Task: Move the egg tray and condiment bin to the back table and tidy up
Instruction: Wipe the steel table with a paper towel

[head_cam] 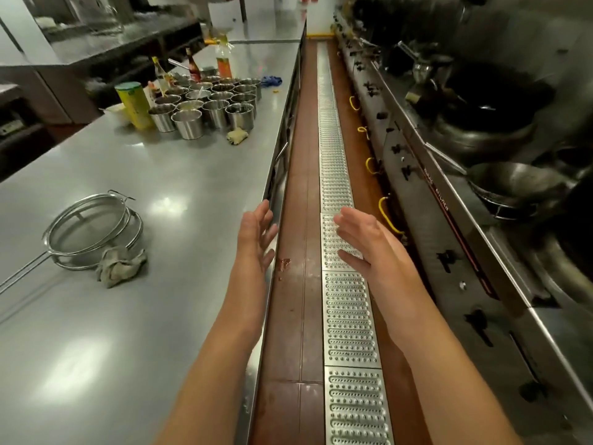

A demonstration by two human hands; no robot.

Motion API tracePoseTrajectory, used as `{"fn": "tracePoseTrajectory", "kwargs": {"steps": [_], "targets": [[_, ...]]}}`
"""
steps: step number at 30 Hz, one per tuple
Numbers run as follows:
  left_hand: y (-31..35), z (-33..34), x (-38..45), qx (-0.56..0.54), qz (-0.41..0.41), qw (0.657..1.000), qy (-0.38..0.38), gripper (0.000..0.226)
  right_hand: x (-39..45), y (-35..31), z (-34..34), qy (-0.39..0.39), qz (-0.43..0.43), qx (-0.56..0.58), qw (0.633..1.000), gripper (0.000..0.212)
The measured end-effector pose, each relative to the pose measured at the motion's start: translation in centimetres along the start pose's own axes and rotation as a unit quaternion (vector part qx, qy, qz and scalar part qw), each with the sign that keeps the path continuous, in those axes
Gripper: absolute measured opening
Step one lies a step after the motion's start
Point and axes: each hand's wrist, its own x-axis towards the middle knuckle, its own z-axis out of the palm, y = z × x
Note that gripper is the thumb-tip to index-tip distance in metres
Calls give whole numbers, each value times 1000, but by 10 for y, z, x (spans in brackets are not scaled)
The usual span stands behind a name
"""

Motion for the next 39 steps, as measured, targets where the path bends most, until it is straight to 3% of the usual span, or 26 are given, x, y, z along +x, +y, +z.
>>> {"fn": "tracePoseTrajectory", "kwargs": {"steps": [8,21,27,29,33,39], "targets": [[-6,18,98,-4,1,1000,12,66,101,5,-14,-10,2,3,1000,61],[-15,120,282,50,8,998,33,69,317,5,-77,-63,3,24,998,64],[-13,111,352,35,9,996,82,64,393,14,-66,-92,29,33,995,51],[-17,105,381,34,11,995,90,67,424,20,-62,-96,36,23,994,57],[-25,93,444,20,18,997,77,68,490,24,-49,-92,31,-4,995,66],[-18,84,554,-6,20,999,44,63,584,0,-41,-38,0,-15,999,46]]}}
